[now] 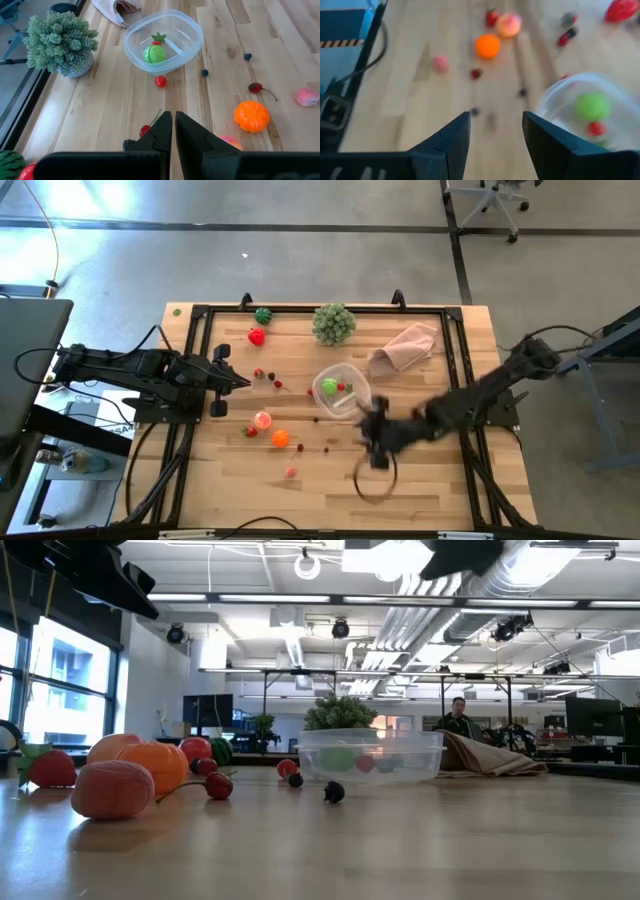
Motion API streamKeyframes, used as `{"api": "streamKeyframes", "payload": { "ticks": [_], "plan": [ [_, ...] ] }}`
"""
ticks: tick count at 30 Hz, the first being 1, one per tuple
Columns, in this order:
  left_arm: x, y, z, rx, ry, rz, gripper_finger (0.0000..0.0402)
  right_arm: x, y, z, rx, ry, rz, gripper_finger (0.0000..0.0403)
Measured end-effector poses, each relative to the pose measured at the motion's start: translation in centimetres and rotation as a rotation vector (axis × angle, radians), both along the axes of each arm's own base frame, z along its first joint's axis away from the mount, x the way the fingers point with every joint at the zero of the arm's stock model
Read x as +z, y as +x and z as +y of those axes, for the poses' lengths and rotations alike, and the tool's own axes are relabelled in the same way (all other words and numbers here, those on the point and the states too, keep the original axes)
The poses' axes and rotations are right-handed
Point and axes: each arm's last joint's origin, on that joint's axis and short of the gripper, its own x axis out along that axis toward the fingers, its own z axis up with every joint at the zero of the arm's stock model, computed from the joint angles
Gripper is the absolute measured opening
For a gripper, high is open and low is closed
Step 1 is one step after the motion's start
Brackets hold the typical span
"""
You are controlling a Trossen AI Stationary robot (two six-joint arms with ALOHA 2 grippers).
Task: Pick and placing Produce into tupperware
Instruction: Put the bottom blueberry into the container
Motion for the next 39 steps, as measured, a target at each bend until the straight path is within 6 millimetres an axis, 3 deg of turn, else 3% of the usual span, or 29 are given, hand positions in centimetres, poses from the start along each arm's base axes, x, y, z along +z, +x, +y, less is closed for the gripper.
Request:
{"api": "streamKeyframes", "payload": {
  "ticks": [3, 7, 12, 17, 23, 28, 39],
  "plan": [
    [0.0, 0.0, 0.0, 0.0, 0.0, 0.0, 0.0014, -2.6, -0.6, 3.5, -0.044, -0.024, 0.029, 0.0174],
    [0.0, 0.0, 0.0, 0.0, 0.0, 0.0, 0.0014, -7.8, -0.5, 7.0, -0.135, -0.084, 0.052, 0.0174],
    [0.0, 0.0, 0.0, 0.0, 0.0, 0.0, 0.0014, -13.6, 1.1, 8.7, -0.162, -0.23, 0.002, 0.0174],
    [0.0, 0.0, 0.0, 0.0, 0.0, -0.001, 0.0014, -17.2, 3.0, 9.2, -0.227, -0.27, -0.123, 0.0174],
    [0.0, 0.0, 0.0, 0.0, 0.0, -0.001, 0.0014, -19.1, 4.6, 8.3, -0.271, -0.199, -0.144, 0.0174],
    [0.0, 0.0, 0.0, 0.0, 0.0, 0.0, 0.0014, -19.4, 5.1, 7.8, -0.28, -0.159, -0.161, 0.0174],
    [0.0, 0.0, 0.0, 0.0, 0.0, 0.0, 0.0014, -21.5, 2.4, 4.5, -0.236, 0.075, -0.35, 0.016]
  ]
}}
